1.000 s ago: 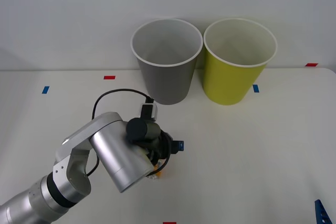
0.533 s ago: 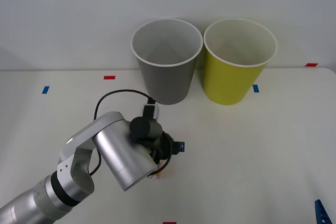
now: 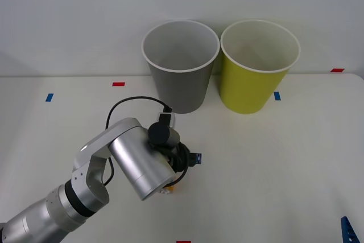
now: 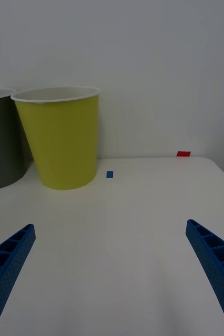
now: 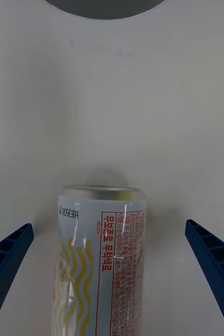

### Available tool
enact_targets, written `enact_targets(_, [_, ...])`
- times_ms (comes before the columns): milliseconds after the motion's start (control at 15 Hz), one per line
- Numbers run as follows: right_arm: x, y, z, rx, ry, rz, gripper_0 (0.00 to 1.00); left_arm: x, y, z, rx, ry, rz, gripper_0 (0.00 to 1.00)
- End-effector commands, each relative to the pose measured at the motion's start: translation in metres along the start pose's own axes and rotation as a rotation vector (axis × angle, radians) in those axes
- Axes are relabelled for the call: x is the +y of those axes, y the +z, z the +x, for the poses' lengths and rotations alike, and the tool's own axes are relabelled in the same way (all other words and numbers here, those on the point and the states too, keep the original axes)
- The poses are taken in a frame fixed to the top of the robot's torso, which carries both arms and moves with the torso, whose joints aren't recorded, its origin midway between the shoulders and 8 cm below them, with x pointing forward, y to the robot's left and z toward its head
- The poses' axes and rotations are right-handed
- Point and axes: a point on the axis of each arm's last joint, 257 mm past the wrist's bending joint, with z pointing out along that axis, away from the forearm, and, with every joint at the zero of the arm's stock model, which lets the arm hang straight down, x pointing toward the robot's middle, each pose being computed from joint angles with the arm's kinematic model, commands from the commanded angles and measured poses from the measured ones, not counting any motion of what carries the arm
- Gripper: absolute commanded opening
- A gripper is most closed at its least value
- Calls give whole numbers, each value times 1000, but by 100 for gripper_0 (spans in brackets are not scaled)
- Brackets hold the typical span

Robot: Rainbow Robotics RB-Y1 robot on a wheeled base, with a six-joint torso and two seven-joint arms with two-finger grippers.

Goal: Put cans in the gray bin and PET bottles in the light green bin.

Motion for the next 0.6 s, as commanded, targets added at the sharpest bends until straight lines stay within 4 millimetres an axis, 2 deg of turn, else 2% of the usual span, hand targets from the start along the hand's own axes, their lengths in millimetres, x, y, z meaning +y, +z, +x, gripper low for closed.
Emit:
enact_targets(67, [0, 0, 0, 0, 0, 0, 100, 1, 5, -1, 11, 1, 0, 100])
enact_targets(600, [0, 0, 0, 0, 0, 0, 100, 0, 9, 1, 20, 5, 8, 100])
